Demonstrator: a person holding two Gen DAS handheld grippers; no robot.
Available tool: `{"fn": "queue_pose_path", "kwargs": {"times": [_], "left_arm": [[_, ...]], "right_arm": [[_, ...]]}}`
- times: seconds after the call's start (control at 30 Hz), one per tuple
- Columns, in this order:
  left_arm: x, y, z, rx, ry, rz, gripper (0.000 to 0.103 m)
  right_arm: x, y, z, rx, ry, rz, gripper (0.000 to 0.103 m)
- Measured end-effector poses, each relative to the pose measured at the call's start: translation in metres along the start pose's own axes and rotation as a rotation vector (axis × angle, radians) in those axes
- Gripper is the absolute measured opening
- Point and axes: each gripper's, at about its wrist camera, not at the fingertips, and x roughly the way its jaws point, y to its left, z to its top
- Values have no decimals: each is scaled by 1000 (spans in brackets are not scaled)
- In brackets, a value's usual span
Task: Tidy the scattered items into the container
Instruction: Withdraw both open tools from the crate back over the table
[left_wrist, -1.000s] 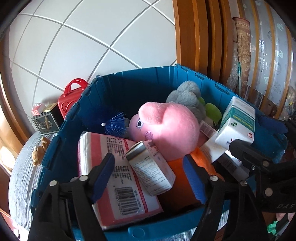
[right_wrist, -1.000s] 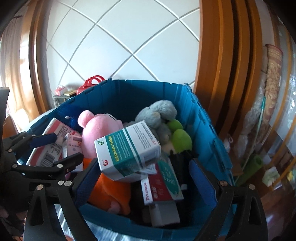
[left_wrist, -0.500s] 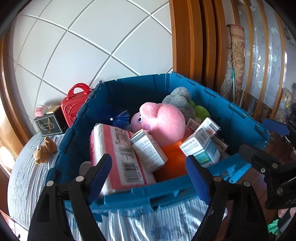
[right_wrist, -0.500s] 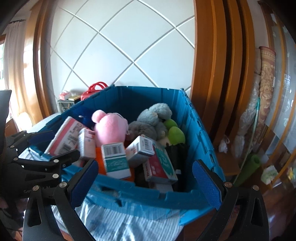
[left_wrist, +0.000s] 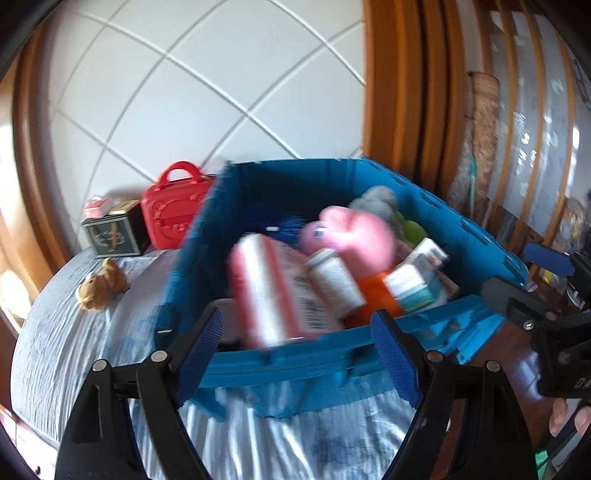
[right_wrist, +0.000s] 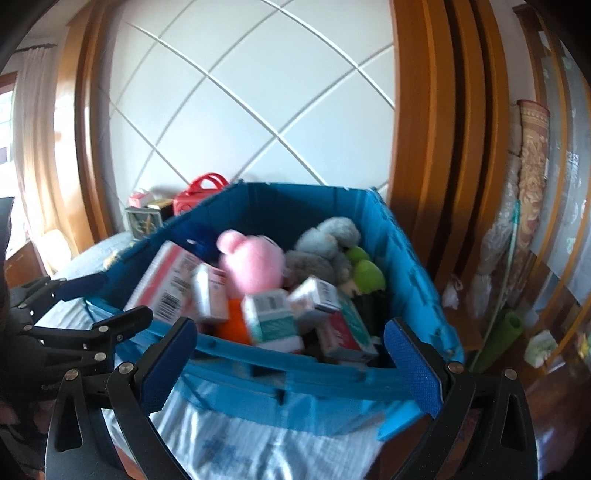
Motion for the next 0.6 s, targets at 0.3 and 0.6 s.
{"fn": "queue_pose_path", "kwargs": {"times": [0.3,0.6], "left_arm": [[-30,140,-22,-112,-28,125,82],[-47,344,-70,-177,43,229,82]], "right_arm": [[13,111,30,-34,-66,130,103],[64,297,38,-34,-46,193,103]]}}
